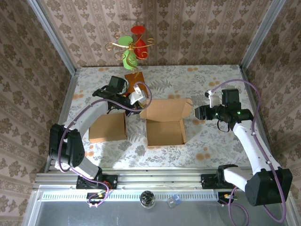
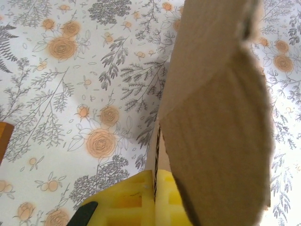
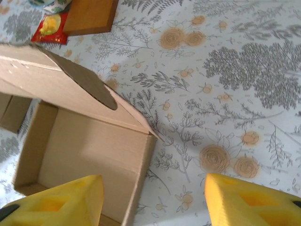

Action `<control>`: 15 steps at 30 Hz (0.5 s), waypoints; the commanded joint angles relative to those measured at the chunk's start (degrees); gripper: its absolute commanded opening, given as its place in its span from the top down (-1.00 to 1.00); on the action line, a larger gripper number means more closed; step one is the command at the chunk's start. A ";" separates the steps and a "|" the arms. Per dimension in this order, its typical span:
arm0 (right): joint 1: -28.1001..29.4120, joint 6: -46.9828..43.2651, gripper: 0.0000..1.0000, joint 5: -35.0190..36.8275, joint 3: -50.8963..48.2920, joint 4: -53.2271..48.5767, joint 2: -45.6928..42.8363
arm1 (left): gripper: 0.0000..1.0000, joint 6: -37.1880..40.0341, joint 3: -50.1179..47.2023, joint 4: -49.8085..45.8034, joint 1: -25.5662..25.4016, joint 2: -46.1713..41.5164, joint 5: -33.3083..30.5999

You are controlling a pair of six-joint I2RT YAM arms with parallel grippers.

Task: Fold the paper box

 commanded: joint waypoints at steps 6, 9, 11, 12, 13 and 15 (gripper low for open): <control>4.43 -9.22 -0.17 -0.11 2.95 4.91 7.47 | 1.00 2.88 0.79 0.17 1.40 0.56 3.20; 4.64 -8.92 -0.16 0.22 3.84 6.31 10.07 | 1.00 2.13 0.81 0.61 1.39 1.10 3.14; 4.75 -8.97 -0.16 -0.59 4.61 7.25 11.51 | 1.00 2.07 0.66 0.63 1.52 1.20 2.88; 4.88 -9.06 -0.15 -0.97 4.86 7.75 11.99 | 1.00 2.19 0.50 0.65 1.48 1.16 2.79; 5.16 -9.22 -0.15 -1.11 5.31 8.00 12.72 | 1.00 2.20 0.45 0.86 1.47 1.23 2.71; 5.91 -10.04 -0.11 -1.36 6.42 7.52 14.32 | 1.00 2.04 0.46 1.01 1.47 1.41 2.41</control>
